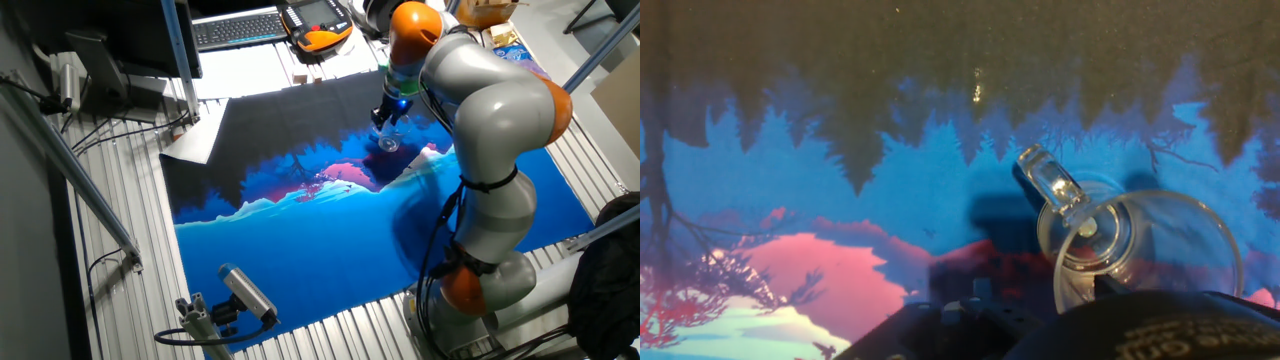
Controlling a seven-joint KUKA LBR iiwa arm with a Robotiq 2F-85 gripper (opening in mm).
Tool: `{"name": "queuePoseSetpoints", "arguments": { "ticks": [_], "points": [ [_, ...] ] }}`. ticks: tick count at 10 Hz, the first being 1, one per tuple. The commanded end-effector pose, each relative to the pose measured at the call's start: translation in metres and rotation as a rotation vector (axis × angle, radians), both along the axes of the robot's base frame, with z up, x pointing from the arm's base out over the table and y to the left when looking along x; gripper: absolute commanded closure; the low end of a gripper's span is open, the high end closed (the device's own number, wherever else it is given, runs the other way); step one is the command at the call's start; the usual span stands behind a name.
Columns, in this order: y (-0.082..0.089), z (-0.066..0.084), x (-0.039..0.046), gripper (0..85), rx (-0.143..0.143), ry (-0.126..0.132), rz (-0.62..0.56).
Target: Pick up the cup
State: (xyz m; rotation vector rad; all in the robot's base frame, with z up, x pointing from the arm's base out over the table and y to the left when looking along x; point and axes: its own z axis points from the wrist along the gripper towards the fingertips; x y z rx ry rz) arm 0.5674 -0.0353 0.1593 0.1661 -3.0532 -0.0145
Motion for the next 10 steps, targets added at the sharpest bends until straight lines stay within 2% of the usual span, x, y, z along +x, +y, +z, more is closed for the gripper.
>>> {"name": "queuePoseSetpoints", "arguments": {
  "ticks": [1,3,5,6,9,10],
  "points": [
    [-0.001,-0.003,0.0021,34.0,0.003,-0.002,0.004],
    [-0.005,-0.01,0.006,34.0,0.009,-0.004,0.021],
    [-0.009,-0.014,0.0056,34.0,0.006,-0.008,0.03],
    [-0.011,-0.018,0.0054,51.0,0.013,-0.014,0.031],
    [-0.018,-0.029,0.0042,51.0,0.034,-0.03,0.051],
    [-0.019,-0.03,0.0039,68.0,0.039,-0.022,0.071]
  ]
}}
